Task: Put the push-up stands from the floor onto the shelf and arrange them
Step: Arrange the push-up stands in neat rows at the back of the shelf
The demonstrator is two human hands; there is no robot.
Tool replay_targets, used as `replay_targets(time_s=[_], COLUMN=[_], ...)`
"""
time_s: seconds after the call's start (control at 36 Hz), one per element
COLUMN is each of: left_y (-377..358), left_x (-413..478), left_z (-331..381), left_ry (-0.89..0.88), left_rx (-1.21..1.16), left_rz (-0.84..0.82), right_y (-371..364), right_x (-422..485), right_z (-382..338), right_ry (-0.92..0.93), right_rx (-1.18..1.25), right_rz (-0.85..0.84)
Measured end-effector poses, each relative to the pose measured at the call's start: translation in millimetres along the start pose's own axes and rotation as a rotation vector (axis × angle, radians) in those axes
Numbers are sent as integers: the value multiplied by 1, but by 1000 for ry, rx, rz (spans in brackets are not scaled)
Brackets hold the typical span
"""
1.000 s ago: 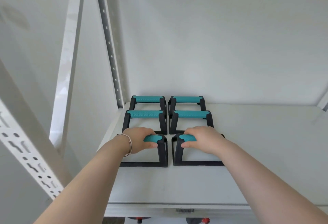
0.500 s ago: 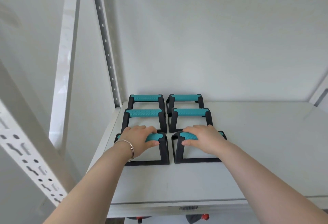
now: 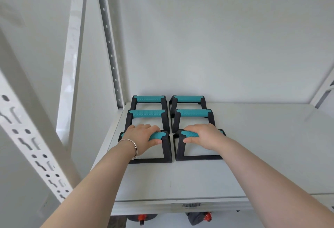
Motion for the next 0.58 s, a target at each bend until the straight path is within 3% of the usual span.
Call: replay_targets(time_s=[0.58], left_y=[-2], left_x=[5], left_z=[2], left_ry=[-1], left_rx=[37], left_rz=[7], right_y=[-3], right_x=[0], right_z=[1], right_ry=[-5], right_rx=[-28], right_rz=[12])
Point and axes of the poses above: each hand's wrist, its own x-axis towards the middle knuckle, its own y-axis out of the back of the hand, z = x × y, the point moved 8 cm from there along x, towards the middle knuckle, and after that the axes turned 2 degrees about z, right-handed, at the moved point
